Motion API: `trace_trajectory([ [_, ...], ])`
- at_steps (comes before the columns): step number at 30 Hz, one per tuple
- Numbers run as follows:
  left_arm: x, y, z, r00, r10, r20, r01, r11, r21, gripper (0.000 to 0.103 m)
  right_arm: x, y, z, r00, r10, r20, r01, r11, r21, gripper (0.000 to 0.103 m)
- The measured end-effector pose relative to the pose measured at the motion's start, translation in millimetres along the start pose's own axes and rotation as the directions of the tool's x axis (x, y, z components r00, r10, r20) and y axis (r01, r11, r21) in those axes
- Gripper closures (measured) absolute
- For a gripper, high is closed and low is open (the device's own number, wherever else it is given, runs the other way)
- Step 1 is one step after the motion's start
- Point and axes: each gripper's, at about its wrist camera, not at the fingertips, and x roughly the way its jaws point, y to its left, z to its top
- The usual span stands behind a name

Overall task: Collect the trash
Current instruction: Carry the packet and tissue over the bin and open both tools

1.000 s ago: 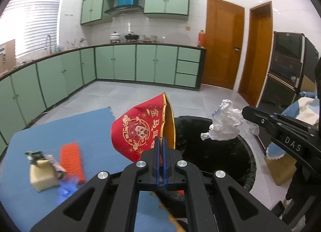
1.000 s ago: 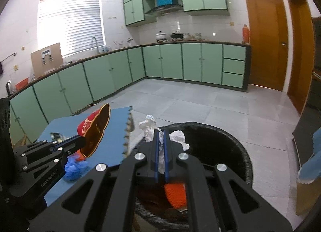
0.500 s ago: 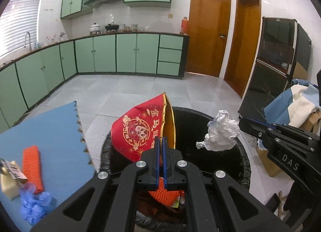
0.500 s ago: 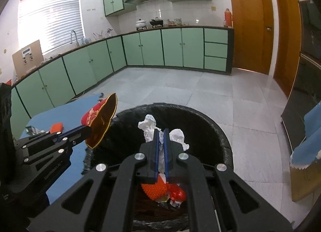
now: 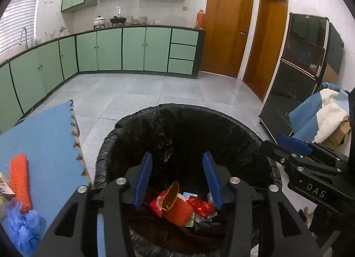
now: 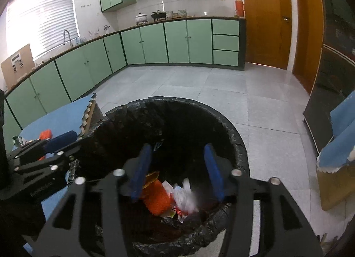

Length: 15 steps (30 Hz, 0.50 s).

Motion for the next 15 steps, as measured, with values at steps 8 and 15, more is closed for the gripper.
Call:
trace_trajectory([
  [8, -49.3, 39.8, -9.0, 0.996, 0.075, 0.044, -0.072, 0.996, -0.056, 0.036, -27.2, 21.2, -6.6, 1.000, 0.003, 0.026, -0.003, 1.000, 0.021, 0.010],
  [15, -113.8, 96.5, -35.2, 0.976, 0.208, 0.067, -0.199, 0.972, -0.122, 0.033, -51.2, 69.6, -3.2, 0.994, 0.088, 0.058, -0.088, 0.996, -0.008, 0.008],
])
